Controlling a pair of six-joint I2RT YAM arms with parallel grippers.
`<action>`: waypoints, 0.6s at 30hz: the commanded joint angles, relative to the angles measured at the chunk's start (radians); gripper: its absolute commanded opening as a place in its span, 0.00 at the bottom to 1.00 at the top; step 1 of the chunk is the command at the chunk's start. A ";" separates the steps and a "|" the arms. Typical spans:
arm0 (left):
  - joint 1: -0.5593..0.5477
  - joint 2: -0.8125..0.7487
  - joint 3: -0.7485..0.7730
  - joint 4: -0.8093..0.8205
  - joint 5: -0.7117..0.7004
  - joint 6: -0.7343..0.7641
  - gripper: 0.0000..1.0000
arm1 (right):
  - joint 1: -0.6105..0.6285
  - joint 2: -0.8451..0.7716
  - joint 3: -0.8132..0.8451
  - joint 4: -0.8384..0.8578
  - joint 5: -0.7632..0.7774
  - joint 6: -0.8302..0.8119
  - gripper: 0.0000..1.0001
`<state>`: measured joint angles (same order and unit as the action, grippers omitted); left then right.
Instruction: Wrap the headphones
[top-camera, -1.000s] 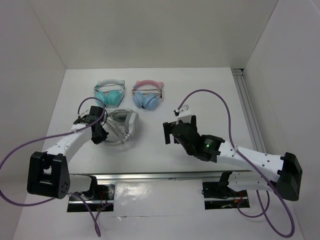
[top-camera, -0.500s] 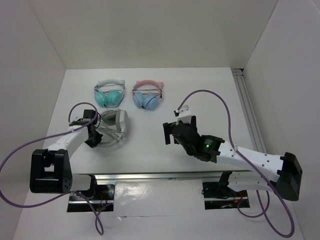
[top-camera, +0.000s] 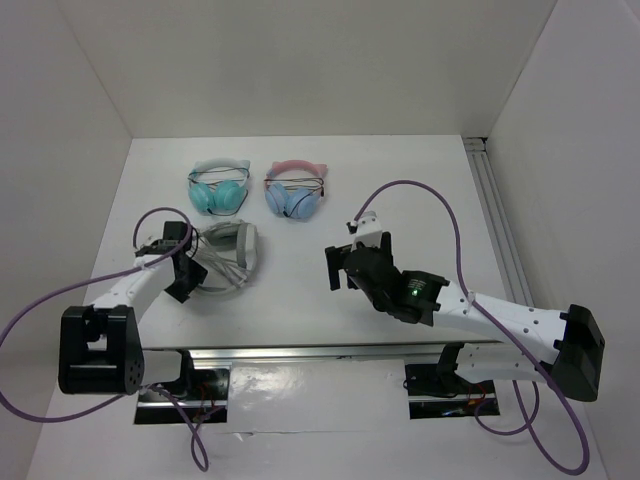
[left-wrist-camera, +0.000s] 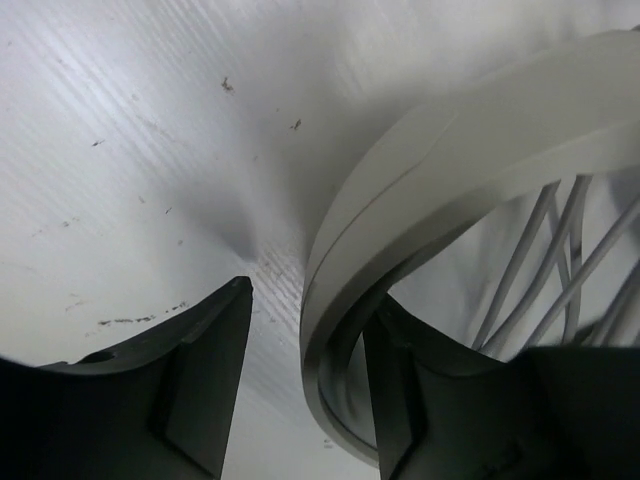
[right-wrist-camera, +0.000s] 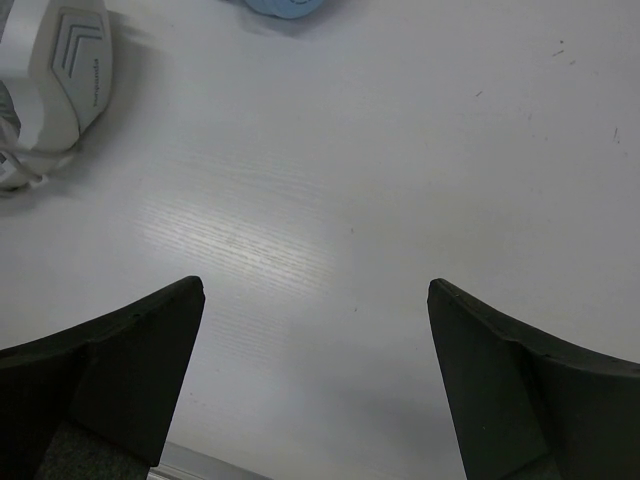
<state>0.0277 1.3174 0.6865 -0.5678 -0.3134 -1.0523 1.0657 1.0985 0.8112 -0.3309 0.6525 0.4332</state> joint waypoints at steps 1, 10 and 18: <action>0.006 -0.075 -0.018 -0.024 0.004 -0.005 0.60 | 0.010 0.000 0.013 0.047 0.012 0.010 1.00; 0.006 -0.214 -0.008 -0.130 0.037 -0.005 0.84 | 0.037 0.000 0.031 0.038 0.012 0.010 1.00; -0.005 -0.473 0.043 -0.269 0.071 0.021 1.00 | 0.071 -0.020 0.092 -0.031 0.021 0.039 1.00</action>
<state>0.0277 0.9085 0.6704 -0.7425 -0.2722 -1.0496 1.1095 1.0985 0.8360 -0.3473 0.6518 0.4442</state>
